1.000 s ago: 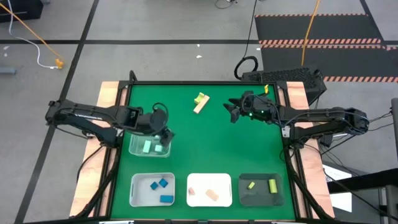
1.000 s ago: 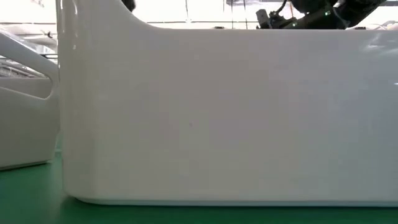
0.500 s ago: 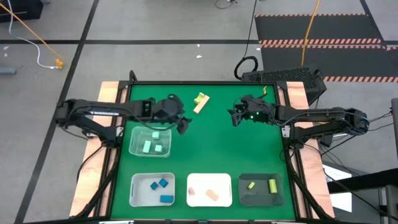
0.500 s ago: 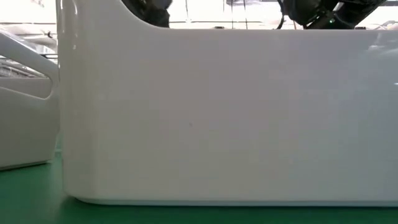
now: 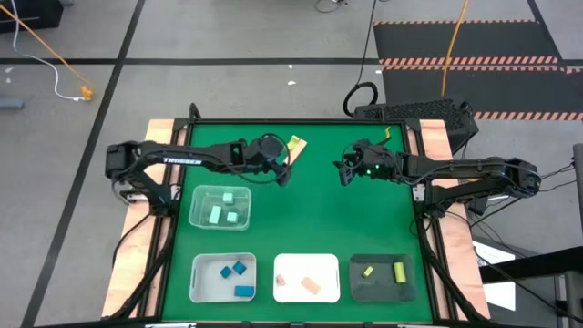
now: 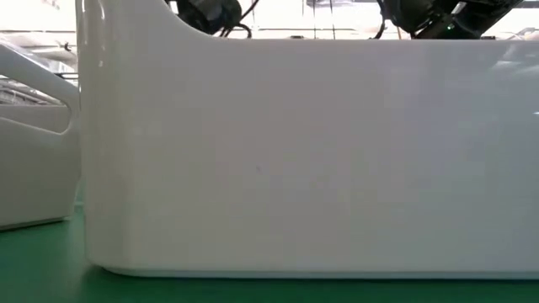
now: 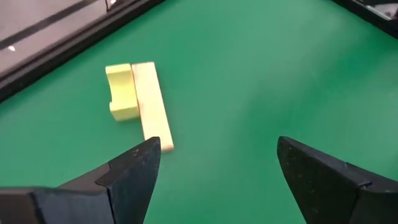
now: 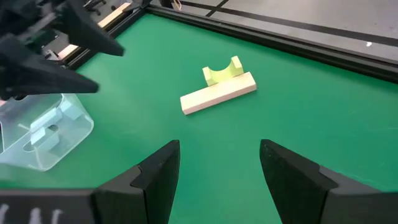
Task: Sort & place blocks by color
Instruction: Put the pink block into the white bin
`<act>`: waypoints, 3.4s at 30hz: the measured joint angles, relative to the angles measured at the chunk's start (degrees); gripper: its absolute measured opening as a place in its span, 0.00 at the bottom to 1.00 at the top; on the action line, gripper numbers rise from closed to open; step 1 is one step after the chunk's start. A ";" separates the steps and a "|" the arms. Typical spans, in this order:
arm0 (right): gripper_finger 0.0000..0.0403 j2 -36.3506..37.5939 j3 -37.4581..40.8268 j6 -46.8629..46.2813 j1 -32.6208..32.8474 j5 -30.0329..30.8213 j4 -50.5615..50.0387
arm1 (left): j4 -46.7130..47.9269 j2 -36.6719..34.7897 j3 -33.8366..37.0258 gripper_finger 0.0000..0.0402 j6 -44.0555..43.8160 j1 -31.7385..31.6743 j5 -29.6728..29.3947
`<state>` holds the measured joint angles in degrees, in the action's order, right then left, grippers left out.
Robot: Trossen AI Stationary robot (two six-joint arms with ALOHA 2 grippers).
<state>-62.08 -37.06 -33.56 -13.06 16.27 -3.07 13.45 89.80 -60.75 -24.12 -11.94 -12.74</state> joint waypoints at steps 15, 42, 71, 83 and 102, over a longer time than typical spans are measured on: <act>0.53 0.00 0.00 0.15 0.02 -0.02 1.91 | -6.36 12.02 0.00 0.81 -4.71 -5.45 -0.42; 0.53 0.00 0.00 0.15 0.04 -0.04 1.97 | -15.77 22.64 -0.28 0.81 -7.67 -8.61 3.60; 0.53 0.02 0.00 0.15 0.04 -0.06 1.97 | -11.58 15.15 -0.33 0.32 -8.36 -5.89 17.11; 0.53 0.02 0.00 0.15 0.04 -0.04 1.97 | -12.41 3.44 -0.48 0.32 -7.96 2.45 16.44; 0.53 0.02 0.00 -16.15 0.04 -13.09 13.69 | -15.38 1.99 -0.46 0.32 -18.33 7.63 1.11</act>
<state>-62.06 -37.06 -49.71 -13.02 3.18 10.62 -1.92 91.79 -61.21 -42.45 -4.32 -11.63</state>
